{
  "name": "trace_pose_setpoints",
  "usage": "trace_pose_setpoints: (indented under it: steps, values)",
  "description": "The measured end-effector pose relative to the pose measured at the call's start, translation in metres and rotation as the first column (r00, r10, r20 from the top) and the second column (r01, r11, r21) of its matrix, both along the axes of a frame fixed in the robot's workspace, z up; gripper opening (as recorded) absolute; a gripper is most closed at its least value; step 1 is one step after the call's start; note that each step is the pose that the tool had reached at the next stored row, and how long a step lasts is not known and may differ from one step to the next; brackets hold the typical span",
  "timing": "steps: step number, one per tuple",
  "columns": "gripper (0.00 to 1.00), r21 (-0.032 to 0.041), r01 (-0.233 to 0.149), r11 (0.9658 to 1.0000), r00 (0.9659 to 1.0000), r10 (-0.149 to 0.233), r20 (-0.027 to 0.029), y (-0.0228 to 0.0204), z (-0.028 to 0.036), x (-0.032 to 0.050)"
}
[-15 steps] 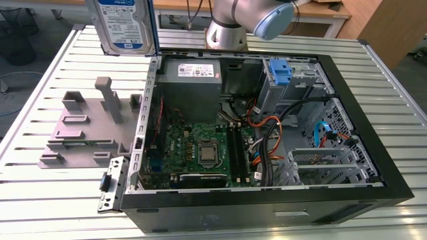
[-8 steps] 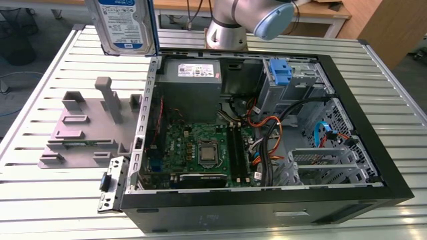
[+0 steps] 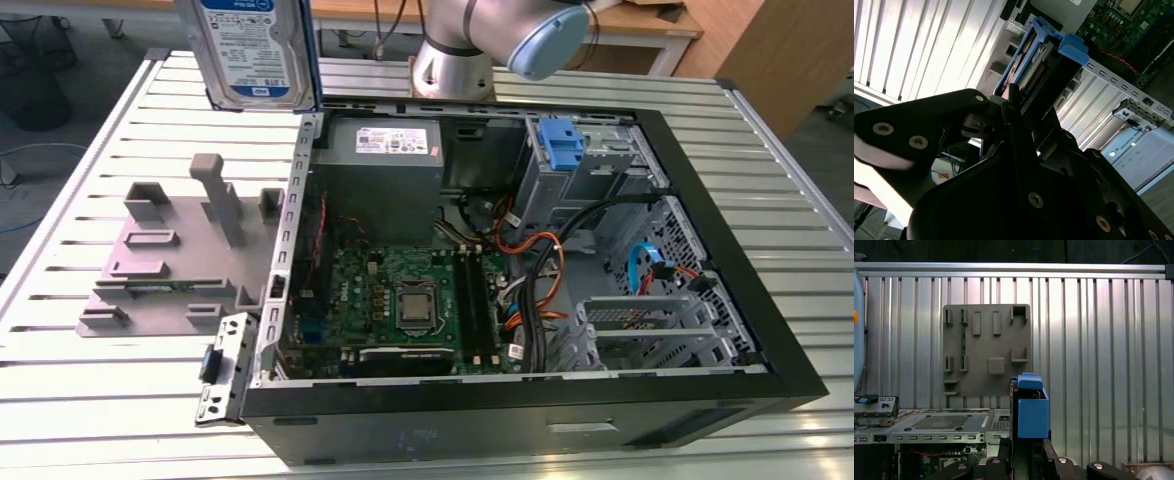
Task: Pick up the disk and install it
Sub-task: 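Pick up the disk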
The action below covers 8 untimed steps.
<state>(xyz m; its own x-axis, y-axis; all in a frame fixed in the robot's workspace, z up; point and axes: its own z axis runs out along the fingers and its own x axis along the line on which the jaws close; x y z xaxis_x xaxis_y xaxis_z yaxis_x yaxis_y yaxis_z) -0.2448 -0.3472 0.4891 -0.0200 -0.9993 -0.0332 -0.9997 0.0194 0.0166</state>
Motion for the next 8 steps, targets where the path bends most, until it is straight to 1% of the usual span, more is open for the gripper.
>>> trace_pose_setpoints:
  steps: [8]
  values:
    - [0.35, -0.0001, 0.0, 1.0, 1.0, 0.0, -0.0001, 0.0008, 0.0, 0.0112]
